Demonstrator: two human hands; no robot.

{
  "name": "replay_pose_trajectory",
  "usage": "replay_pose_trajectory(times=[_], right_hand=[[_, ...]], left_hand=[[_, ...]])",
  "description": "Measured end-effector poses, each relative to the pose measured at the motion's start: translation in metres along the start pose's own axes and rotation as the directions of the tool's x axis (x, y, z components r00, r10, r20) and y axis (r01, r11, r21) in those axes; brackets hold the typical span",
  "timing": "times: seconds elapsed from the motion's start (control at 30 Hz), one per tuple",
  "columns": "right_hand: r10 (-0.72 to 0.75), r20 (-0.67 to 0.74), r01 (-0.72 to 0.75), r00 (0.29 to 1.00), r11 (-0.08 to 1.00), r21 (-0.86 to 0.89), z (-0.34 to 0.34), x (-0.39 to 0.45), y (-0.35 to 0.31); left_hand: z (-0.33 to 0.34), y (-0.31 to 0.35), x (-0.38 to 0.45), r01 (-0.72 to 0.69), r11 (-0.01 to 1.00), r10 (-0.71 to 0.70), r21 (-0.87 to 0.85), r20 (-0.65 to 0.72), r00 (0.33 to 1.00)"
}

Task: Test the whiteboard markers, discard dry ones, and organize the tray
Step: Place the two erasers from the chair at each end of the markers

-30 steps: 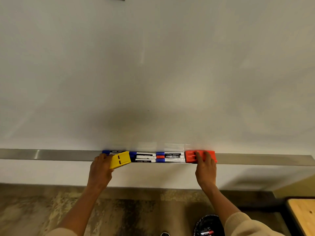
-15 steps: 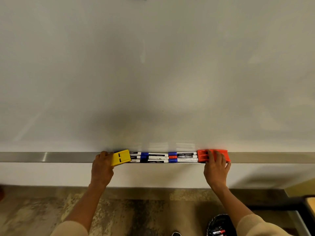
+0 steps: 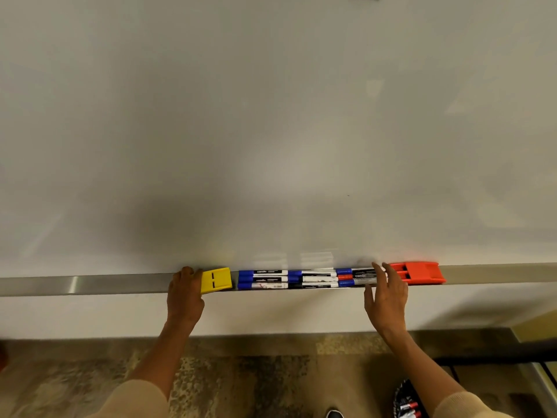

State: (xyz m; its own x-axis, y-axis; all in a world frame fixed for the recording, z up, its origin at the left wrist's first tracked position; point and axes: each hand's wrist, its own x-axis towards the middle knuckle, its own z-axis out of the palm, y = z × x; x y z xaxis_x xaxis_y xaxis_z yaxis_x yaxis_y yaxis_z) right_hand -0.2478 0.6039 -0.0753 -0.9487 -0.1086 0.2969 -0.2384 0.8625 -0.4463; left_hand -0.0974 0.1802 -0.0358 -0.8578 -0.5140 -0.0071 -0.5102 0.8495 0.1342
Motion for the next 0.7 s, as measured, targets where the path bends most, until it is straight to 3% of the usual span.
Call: replay_pose_trajectory(times=[0.53,0.7], right_hand=[[0.240,0.006,-0.239,0.971,0.968,-0.072,-0.019,-0.066,-0.027],[0.281,-0.005,-0.281,0.960,0.956,-0.081,-0.032,-0.079,-0.030]], left_hand=[[0.009,-0.017,0.024,-0.120,0.993,0.120,0.014,-0.028,0.992],[0.010,-0.007,0.015,-0.058,0.981,0.062,-0.185,0.014,0.998]])
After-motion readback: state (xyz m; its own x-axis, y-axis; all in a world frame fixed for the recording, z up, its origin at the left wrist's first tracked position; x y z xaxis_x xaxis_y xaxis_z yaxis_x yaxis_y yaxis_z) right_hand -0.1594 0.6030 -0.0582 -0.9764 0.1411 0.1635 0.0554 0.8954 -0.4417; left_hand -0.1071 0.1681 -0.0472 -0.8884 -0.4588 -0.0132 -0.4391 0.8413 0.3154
